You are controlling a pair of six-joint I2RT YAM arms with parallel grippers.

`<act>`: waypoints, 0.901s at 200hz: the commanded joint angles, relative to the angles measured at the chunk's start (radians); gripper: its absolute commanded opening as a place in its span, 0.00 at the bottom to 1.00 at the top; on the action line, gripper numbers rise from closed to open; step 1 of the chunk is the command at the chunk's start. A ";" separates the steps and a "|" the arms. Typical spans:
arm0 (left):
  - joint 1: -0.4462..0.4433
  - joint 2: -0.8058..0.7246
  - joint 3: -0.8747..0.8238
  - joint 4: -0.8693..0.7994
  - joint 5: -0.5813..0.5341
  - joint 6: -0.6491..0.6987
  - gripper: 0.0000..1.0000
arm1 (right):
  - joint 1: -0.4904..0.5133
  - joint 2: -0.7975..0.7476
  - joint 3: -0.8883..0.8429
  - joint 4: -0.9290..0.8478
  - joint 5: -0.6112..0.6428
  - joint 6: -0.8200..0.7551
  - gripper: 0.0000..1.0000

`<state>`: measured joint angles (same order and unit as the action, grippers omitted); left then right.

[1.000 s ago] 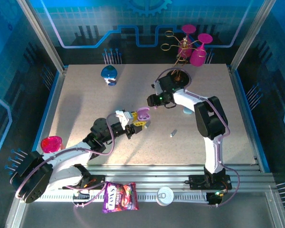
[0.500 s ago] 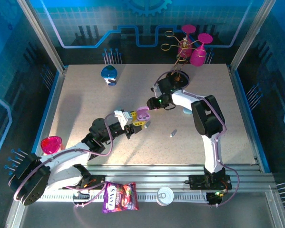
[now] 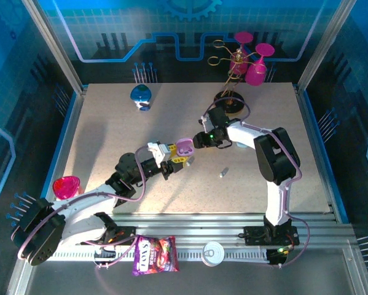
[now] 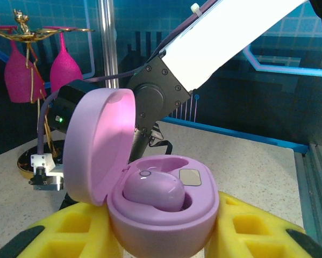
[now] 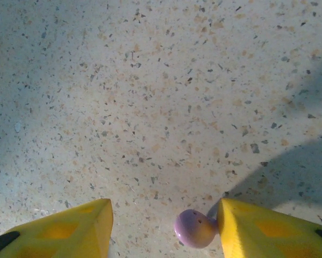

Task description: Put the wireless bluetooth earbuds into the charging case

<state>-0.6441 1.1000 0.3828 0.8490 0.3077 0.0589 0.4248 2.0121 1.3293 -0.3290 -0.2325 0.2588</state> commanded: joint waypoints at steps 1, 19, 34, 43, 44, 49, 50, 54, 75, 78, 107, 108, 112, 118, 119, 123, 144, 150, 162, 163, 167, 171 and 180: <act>0.005 0.010 0.027 0.025 0.022 -0.008 0.22 | 0.014 -0.019 0.028 -0.066 0.063 -0.054 0.54; 0.005 0.009 0.025 0.022 0.019 -0.010 0.23 | 0.035 -0.033 0.030 -0.072 0.146 -0.087 0.54; 0.004 0.013 0.026 0.026 0.020 -0.011 0.23 | 0.044 -0.046 0.023 -0.050 0.187 -0.099 0.54; 0.005 0.017 0.026 0.028 0.021 -0.011 0.23 | 0.047 -0.053 0.017 -0.034 0.193 -0.103 0.55; 0.005 0.018 0.026 0.029 0.021 -0.011 0.23 | 0.048 -0.053 0.016 -0.032 0.194 -0.103 0.55; 0.004 0.018 0.026 0.029 0.021 -0.013 0.23 | 0.048 -0.058 0.012 -0.022 0.200 -0.102 0.56; 0.004 0.018 0.026 0.029 0.022 -0.012 0.23 | 0.049 -0.060 0.011 -0.020 0.201 -0.102 0.56; 0.004 0.019 0.026 0.029 0.021 -0.013 0.24 | 0.050 -0.064 0.007 -0.013 0.208 -0.100 0.57; 0.006 0.018 0.029 0.028 0.021 -0.009 0.24 | 0.060 -0.083 -0.009 0.032 0.239 -0.097 0.59; 0.005 0.019 0.029 0.027 0.021 -0.008 0.24 | 0.061 -0.085 -0.011 0.038 0.241 -0.097 0.59; 0.004 0.020 0.027 0.028 0.020 -0.007 0.24 | 0.064 -0.081 0.004 0.038 0.248 -0.092 0.60; 0.004 0.020 0.028 0.028 0.020 -0.007 0.24 | 0.065 -0.080 0.005 0.038 0.248 -0.092 0.60; 0.005 0.020 0.027 0.028 0.020 -0.008 0.24 | 0.066 -0.078 0.008 0.036 0.247 -0.092 0.60; 0.005 0.019 0.026 0.031 0.021 -0.008 0.24 | 0.068 -0.077 0.011 0.031 0.246 -0.091 0.60; 0.004 0.019 0.025 0.030 0.021 -0.008 0.24 | 0.068 -0.077 0.012 0.029 0.246 -0.091 0.60; 0.005 0.017 0.024 0.030 0.021 -0.008 0.24 | 0.069 -0.078 0.016 0.026 0.246 -0.091 0.59; 0.004 0.011 0.019 0.030 0.016 -0.006 0.24 | 0.084 -0.064 0.035 -0.006 0.241 -0.108 0.52; 0.004 0.010 0.017 0.029 0.016 -0.005 0.24 | 0.090 -0.060 0.041 -0.016 0.245 -0.121 0.50; 0.005 0.006 0.015 0.028 0.016 -0.005 0.24 | 0.102 -0.047 0.055 -0.040 0.259 -0.158 0.47; 0.004 0.006 0.015 0.027 0.016 -0.004 0.24 | 0.103 -0.047 0.057 -0.042 0.261 -0.162 0.47; 0.005 0.004 0.016 0.026 0.016 -0.004 0.24 | 0.107 -0.043 0.065 -0.054 0.263 -0.180 0.46; 0.005 0.001 0.014 0.025 0.016 -0.004 0.24 | 0.111 -0.037 0.072 -0.068 0.267 -0.196 0.45; 0.005 -0.004 0.013 0.021 0.015 -0.002 0.24 | 0.120 -0.024 0.094 -0.103 0.289 -0.223 0.44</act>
<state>-0.6441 1.1145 0.3836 0.8494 0.3115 0.0536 0.5106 1.9549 1.3575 -0.3439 0.0154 0.1291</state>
